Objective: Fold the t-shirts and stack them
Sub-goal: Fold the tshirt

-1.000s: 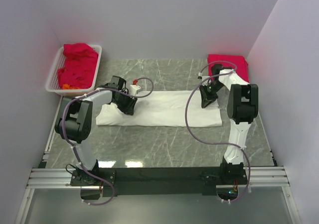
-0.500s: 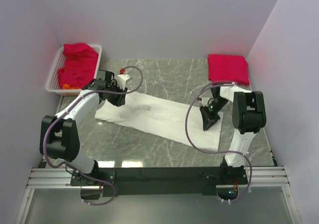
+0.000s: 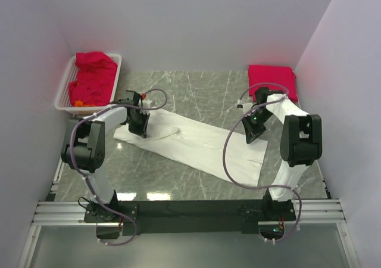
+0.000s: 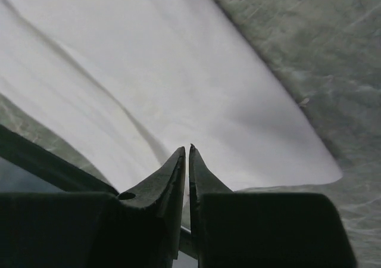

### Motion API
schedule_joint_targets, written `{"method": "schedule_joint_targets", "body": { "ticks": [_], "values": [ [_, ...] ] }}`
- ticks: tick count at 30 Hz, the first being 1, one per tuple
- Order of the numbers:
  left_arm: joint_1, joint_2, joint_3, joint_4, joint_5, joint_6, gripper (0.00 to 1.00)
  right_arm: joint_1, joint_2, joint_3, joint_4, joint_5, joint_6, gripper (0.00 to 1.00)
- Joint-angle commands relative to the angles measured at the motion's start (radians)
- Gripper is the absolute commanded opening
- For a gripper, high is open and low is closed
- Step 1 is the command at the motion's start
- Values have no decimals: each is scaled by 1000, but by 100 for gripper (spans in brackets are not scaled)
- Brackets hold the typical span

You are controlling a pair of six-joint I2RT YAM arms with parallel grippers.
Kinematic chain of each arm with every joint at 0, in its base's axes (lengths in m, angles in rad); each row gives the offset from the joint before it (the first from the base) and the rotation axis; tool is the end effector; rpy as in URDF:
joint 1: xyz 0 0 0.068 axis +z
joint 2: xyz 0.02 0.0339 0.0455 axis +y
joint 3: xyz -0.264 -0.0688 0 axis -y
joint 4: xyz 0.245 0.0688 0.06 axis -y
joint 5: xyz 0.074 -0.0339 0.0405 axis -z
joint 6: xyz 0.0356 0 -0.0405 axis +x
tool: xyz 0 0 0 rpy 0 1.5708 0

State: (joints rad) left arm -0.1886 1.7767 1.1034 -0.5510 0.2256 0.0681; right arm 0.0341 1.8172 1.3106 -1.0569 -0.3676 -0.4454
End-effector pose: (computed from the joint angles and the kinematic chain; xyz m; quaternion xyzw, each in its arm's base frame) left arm 0.3323 -0.0715 0.1638 0.1445 0.9682 -0.1210 0.1643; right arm 0.3279 0.0240 0.1959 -0.2341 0.9549 0.1782 0.0408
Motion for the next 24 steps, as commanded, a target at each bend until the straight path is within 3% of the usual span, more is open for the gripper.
{"method": "schedule_joint_targets", "body": {
  "ticks": [1,8,16,19,24],
  "values": [
    [3,75,88,26,-66,-22,7,6,86,12,38,79,20,13],
    [14,309,343,3,-74,50,7,67,156,-42,75,55,50,11],
    [11,647,969,-115,12,211,21,278,205,-18,71,-134,73,13],
    [9,615,997,-28,72,205,28,377,243,30,78,-221,112,13],
    [11,460,891,66,101,154,32,451,206,72,58,-333,129,15]
  ]
}}
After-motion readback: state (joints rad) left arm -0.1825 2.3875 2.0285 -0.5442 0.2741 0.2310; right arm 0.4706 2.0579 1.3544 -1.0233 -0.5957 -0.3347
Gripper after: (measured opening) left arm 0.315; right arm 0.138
